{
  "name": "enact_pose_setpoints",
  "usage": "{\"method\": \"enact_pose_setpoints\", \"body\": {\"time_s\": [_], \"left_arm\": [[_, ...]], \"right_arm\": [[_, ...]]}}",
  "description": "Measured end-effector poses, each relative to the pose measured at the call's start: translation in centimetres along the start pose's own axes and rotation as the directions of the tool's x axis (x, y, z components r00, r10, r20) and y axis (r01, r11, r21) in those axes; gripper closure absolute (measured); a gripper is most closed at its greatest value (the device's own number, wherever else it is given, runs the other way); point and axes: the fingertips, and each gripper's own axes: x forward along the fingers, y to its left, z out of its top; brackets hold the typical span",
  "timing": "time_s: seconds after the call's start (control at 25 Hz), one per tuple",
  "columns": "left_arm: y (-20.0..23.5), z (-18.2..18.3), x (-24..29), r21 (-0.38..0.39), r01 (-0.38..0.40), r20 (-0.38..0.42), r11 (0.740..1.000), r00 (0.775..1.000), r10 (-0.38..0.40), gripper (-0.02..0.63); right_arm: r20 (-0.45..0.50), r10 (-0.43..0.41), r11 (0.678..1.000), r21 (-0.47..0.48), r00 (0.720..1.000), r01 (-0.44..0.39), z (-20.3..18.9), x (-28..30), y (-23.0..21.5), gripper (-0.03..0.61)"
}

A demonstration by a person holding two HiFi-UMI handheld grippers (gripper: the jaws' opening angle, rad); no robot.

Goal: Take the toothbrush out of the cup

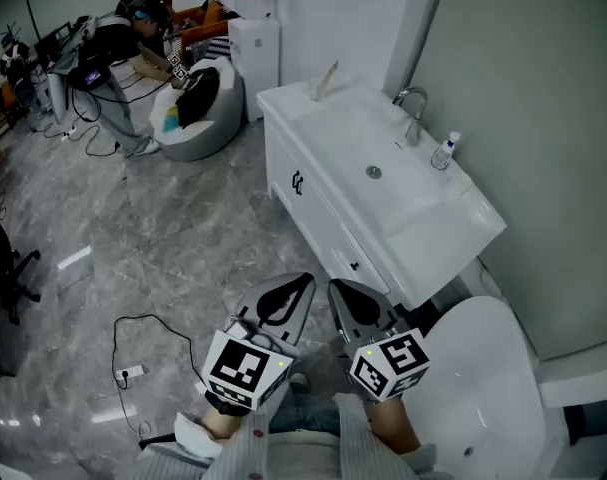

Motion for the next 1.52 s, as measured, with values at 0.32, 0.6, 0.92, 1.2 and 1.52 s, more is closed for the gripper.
{"method": "enact_pose_setpoints", "body": {"time_s": [0.32, 0.6, 0.92, 1.2, 1.52], "left_arm": [[2.2, -0.7, -0.2, -0.018, -0.049, -0.012, 0.999, 0.999, 0.049, 0.595], [7.6, -0.6, 2.3, -0.016, -0.044, -0.012, 0.999, 0.999, 0.043, 0.595], [16.4, 0.5, 8.1, -0.005, 0.019, -0.037, 1.000, 0.999, -0.019, 0.595], [24.0, 1.4, 12.2, 0.006, 0.054, -0.047, 0.999, 0.997, -0.054, 0.595], [30.5, 0.8, 14.2, 0.003, 0.055, -0.057, 0.998, 0.997, -0.055, 0.595]], "right_arm": [[-0.023, 0.037, 0.999, 0.020, 0.999, -0.036, -0.6, 2.0, 0.0, 0.568], [-0.026, 0.038, 0.999, 0.031, 0.999, -0.037, 0.2, 7.7, -1.3, 0.568], [-0.035, -0.023, 0.998, 0.059, 0.999, 0.025, 2.1, 16.9, -4.7, 0.566], [-0.024, -0.083, 0.994, 0.075, 0.996, 0.085, 4.2, 23.8, -7.6, 0.567], [-0.002, -0.124, 0.988, 0.087, 0.992, 0.124, 5.0, 29.6, -9.4, 0.566]]}}
